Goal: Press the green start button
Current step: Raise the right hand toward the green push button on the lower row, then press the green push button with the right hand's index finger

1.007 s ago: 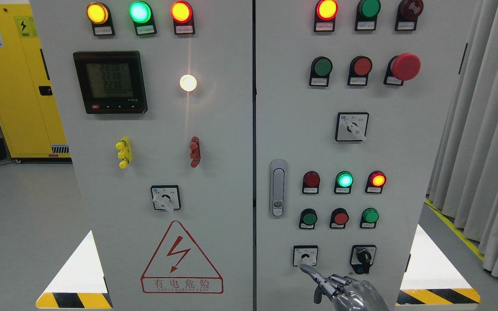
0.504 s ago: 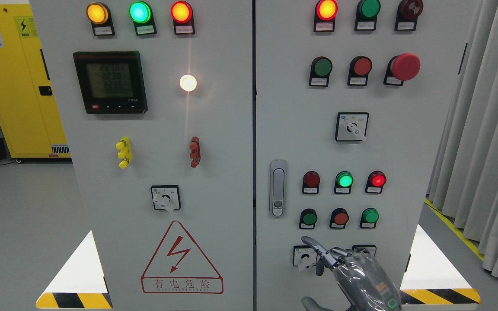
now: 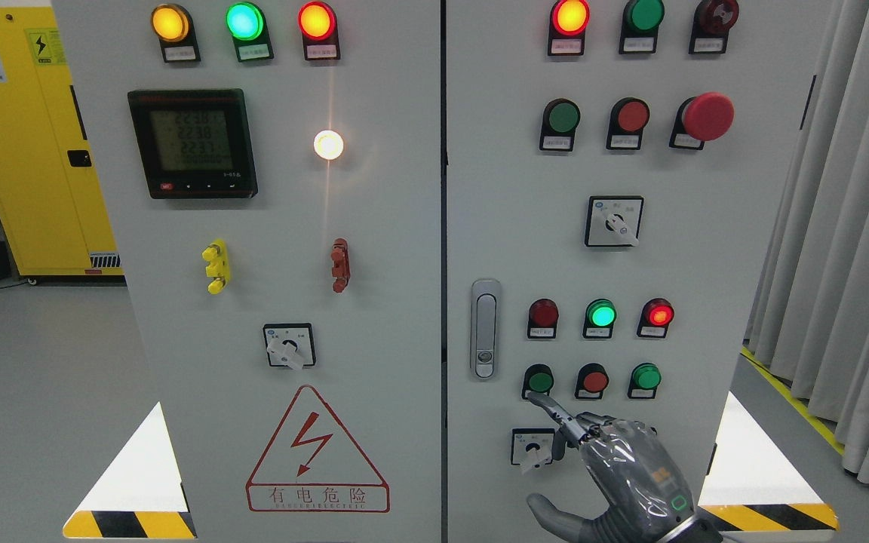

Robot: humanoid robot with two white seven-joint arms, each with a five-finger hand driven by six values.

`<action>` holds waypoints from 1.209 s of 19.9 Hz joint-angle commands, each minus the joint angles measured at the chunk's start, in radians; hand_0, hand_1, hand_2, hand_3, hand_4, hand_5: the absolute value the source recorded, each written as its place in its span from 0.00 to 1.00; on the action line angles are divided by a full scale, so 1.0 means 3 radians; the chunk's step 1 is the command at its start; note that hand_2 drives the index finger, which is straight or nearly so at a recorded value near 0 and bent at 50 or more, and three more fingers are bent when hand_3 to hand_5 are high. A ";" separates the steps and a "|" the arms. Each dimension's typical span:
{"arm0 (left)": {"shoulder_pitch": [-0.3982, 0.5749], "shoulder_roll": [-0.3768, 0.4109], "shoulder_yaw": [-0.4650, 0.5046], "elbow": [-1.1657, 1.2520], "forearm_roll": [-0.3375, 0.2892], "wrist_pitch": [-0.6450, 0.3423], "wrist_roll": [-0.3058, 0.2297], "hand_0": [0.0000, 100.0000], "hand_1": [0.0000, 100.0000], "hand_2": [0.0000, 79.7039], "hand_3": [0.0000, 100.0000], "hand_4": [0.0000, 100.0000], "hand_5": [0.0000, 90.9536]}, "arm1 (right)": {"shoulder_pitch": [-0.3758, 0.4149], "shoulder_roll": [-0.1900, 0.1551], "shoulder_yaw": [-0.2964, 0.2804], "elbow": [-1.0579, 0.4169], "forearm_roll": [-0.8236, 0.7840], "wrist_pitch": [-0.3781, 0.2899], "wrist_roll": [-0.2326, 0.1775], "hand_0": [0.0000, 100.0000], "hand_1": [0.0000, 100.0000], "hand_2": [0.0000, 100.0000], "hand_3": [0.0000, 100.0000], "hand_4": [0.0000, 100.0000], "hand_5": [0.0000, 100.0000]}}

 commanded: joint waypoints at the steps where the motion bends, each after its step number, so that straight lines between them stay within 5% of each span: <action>1: -0.0107 0.0000 0.0000 -0.0087 0.0001 0.0000 -0.0002 0.12 0.56 0.00 0.00 0.00 0.00 | -0.0077 -0.0005 -0.0013 0.0250 -0.0005 0.0053 -0.0002 0.26 0.61 0.00 0.64 0.64 0.64; 24: -0.0107 0.0000 0.0000 -0.0087 0.0001 0.0000 -0.0002 0.12 0.56 0.00 0.00 0.00 0.00 | -0.0185 0.0005 -0.0044 0.0327 -0.0040 0.0125 -0.0002 0.27 0.60 0.00 0.63 0.63 0.63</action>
